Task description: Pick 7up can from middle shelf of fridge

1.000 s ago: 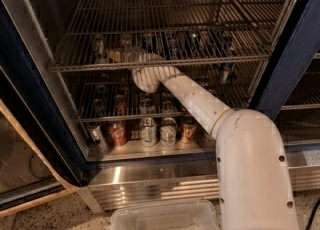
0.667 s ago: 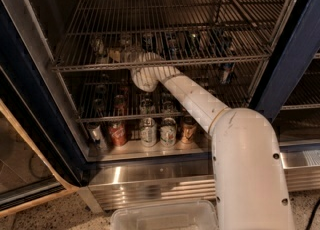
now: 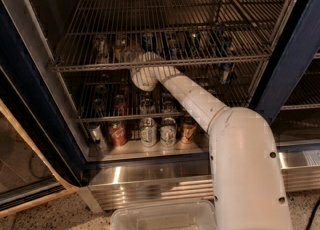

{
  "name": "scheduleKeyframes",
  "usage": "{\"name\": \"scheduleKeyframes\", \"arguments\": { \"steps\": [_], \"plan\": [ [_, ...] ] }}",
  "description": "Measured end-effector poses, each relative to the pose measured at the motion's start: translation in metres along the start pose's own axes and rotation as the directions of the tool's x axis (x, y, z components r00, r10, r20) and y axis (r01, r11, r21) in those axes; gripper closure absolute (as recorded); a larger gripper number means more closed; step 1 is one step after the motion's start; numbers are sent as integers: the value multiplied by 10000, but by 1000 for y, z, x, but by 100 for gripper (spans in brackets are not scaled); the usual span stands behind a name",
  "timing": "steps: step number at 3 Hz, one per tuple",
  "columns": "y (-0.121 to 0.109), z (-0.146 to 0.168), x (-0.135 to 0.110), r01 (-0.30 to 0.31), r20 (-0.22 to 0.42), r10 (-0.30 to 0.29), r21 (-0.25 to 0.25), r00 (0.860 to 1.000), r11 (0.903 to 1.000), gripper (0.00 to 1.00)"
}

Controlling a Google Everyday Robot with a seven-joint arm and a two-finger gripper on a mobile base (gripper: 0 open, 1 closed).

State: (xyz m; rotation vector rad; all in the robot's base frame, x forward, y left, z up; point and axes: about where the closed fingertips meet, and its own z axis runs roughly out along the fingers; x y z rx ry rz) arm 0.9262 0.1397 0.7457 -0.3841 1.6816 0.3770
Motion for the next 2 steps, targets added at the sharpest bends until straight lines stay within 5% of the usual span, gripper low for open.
{"name": "scheduleKeyframes", "arguments": {
  "steps": [1, 2],
  "plan": [
    [0, 0, 0, 0, 0, 0, -1, 10000, 10000, 94],
    [4, -5, -3, 36, 191, -34, -112, 9998, 9999, 100]
  ]
}}
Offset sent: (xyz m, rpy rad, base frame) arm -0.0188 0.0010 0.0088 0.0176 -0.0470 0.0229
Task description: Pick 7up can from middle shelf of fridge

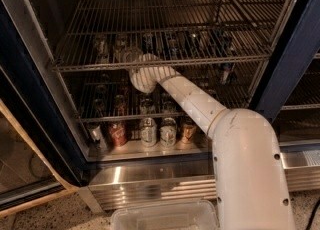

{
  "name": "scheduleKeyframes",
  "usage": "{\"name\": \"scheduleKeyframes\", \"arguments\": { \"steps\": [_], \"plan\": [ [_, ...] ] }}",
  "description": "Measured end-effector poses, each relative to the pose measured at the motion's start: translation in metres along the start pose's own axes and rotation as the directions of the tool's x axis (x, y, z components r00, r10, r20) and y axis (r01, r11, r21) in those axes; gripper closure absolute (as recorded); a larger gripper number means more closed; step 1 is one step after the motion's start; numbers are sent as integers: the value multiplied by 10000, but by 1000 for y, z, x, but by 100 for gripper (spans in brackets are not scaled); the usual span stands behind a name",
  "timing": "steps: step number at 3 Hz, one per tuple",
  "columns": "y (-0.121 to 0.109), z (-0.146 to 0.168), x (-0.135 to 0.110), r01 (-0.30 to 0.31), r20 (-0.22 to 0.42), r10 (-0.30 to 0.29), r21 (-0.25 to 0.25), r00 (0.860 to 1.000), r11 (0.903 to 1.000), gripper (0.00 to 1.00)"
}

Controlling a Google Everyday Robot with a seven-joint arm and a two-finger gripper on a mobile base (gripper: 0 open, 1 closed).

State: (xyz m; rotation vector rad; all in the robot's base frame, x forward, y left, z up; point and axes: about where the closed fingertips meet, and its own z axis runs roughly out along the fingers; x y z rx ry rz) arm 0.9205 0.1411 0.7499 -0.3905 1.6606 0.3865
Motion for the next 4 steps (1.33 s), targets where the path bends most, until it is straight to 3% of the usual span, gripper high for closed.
{"name": "scheduleKeyframes", "arguments": {
  "steps": [3, 4],
  "plan": [
    [32, -84, -16, 170, 1452, -69, -686, 9894, 9975, 100],
    [52, -146, -21, 432, 2078, -171, -1213, 9780, 9917, 100]
  ]
}}
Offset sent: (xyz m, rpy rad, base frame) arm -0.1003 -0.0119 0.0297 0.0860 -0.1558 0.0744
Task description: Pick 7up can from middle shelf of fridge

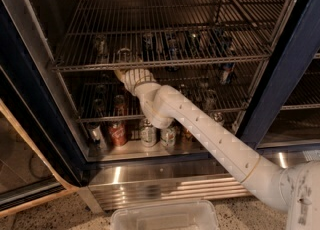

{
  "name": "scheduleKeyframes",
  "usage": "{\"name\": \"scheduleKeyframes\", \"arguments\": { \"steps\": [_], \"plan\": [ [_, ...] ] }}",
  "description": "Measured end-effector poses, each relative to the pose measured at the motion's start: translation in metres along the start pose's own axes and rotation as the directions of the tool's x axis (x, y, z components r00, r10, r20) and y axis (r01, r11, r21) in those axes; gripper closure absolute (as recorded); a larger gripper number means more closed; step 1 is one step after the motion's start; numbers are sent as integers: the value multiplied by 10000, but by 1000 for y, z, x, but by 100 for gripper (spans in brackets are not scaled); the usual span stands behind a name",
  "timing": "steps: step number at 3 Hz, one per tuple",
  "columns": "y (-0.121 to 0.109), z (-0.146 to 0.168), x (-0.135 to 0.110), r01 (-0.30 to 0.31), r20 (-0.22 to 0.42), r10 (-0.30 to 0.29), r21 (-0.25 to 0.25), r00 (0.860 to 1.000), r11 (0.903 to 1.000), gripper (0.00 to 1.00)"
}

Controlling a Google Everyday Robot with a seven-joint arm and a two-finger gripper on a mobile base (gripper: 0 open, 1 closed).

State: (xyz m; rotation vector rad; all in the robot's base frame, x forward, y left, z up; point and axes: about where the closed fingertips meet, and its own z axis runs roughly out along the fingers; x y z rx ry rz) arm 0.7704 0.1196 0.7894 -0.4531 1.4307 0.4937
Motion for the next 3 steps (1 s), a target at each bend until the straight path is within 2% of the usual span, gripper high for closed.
{"name": "scheduleKeyframes", "arguments": {
  "steps": [1, 2, 3],
  "plan": [
    [2, -3, 0, -30, -68, 30, -2, 10000, 10000, 100],
    [7, -26, 5, -337, -184, 340, 166, 9993, 9993, 100],
    [25, -58, 13, -632, -322, 642, 305, 9974, 9975, 100]
  ]
}}
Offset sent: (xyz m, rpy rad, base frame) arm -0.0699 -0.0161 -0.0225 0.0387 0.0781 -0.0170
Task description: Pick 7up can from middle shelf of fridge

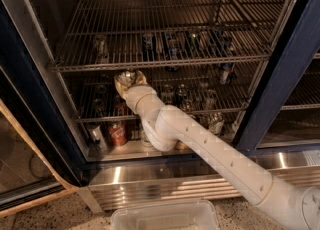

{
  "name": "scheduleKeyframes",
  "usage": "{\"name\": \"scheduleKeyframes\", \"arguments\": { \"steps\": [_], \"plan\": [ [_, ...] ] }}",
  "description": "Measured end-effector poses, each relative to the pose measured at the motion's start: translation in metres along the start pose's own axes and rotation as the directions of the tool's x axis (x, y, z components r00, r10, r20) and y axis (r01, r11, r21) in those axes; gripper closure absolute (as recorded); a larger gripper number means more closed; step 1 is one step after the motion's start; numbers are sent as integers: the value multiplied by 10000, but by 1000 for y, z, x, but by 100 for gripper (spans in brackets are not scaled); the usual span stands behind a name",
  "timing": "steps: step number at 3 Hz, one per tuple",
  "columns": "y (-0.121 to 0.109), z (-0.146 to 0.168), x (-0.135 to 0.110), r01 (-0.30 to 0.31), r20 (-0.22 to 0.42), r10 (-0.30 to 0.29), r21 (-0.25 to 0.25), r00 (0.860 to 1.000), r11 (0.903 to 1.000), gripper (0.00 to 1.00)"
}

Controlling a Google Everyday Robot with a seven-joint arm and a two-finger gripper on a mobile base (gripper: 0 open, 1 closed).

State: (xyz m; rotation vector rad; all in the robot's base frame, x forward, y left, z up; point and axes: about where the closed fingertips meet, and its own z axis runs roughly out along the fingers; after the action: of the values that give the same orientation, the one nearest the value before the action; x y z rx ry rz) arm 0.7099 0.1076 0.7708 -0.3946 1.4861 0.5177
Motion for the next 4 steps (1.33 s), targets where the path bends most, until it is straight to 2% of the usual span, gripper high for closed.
{"name": "scheduleKeyframes", "arguments": {
  "steps": [1, 2, 3, 4],
  "plan": [
    [46, -63, 12, -138, 246, 130, 313, 9996, 9994, 100],
    [47, -67, 8, -96, 206, 89, 348, 9997, 9993, 100],
    [50, -97, -13, -61, 316, 42, 619, 9995, 9981, 100],
    [61, -141, -33, -219, 814, 188, 373, 9965, 9991, 100]
  ]
}}
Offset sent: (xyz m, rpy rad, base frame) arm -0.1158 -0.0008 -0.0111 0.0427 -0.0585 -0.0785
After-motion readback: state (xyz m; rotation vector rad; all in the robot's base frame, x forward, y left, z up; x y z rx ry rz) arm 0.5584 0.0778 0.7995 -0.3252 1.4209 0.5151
